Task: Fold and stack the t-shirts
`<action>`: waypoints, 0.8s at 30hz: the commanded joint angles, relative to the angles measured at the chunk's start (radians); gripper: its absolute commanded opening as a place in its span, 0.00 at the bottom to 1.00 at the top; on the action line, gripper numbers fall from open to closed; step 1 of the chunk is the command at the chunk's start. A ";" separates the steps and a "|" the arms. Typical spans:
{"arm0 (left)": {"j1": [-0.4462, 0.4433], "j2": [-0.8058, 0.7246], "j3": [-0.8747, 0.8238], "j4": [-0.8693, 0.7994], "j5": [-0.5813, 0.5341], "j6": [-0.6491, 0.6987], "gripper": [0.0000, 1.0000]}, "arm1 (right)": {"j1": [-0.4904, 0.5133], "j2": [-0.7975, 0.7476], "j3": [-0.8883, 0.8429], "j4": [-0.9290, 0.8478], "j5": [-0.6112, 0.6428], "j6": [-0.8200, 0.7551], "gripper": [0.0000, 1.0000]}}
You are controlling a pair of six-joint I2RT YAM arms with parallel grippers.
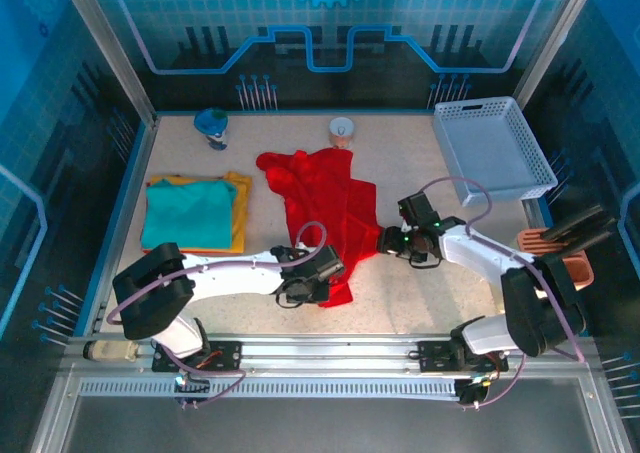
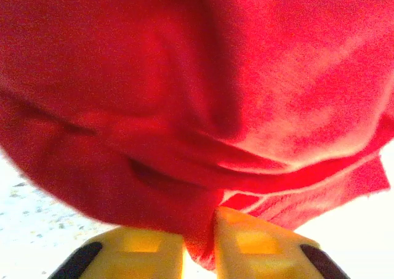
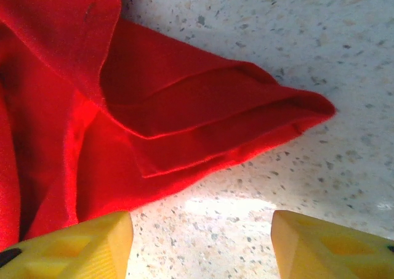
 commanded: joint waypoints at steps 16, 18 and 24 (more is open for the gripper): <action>0.147 -0.208 0.152 -0.583 -0.472 0.376 0.00 | -0.013 0.048 0.075 0.001 0.095 0.067 0.00; 0.174 -0.246 0.200 -0.635 -0.535 0.423 0.00 | -0.037 -0.030 0.056 -0.025 0.109 0.059 0.00; 0.183 -0.317 0.435 -0.761 -0.753 0.574 0.00 | -0.140 -0.333 0.025 -0.117 0.130 0.036 0.00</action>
